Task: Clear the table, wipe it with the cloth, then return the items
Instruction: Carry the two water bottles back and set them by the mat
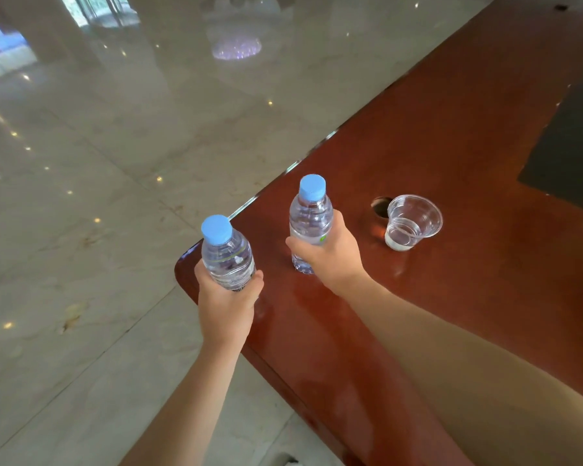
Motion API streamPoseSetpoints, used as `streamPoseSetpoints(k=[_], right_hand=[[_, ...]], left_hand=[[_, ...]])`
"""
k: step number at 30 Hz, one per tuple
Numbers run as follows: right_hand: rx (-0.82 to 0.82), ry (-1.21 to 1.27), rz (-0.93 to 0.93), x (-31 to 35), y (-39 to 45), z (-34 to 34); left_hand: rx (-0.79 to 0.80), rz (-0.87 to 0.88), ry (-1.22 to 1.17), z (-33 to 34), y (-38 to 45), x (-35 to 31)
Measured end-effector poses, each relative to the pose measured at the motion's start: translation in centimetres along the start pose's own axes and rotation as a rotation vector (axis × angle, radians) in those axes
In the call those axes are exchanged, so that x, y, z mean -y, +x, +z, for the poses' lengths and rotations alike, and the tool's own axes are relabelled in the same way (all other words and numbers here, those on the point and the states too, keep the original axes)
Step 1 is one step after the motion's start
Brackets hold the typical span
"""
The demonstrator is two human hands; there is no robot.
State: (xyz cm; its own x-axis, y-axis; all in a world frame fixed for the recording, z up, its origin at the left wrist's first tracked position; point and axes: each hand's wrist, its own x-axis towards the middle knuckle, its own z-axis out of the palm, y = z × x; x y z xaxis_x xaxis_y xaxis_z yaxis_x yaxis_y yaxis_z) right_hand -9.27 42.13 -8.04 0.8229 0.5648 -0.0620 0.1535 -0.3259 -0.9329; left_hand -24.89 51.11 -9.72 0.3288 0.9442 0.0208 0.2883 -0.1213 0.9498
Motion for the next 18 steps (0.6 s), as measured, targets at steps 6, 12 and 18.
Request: streamPoseSetpoints(k=[6, 12, 18], right_hand=[[-0.058, 0.035, 0.056, -1.8, -5.9, -4.9], [-0.228, 0.049, 0.126, -4.2, -11.6, -11.4], [-0.451, 0.061, 0.189, -6.2, -16.8, -18.6]], left_hand=[[0.103, 0.065, 0.065, 1.8, -3.8, -0.9], [0.272, 0.126, 0.081, 5.1, -8.9, -2.6], [0.461, 0.213, 0.042, 10.2, -14.0, -5.1]])
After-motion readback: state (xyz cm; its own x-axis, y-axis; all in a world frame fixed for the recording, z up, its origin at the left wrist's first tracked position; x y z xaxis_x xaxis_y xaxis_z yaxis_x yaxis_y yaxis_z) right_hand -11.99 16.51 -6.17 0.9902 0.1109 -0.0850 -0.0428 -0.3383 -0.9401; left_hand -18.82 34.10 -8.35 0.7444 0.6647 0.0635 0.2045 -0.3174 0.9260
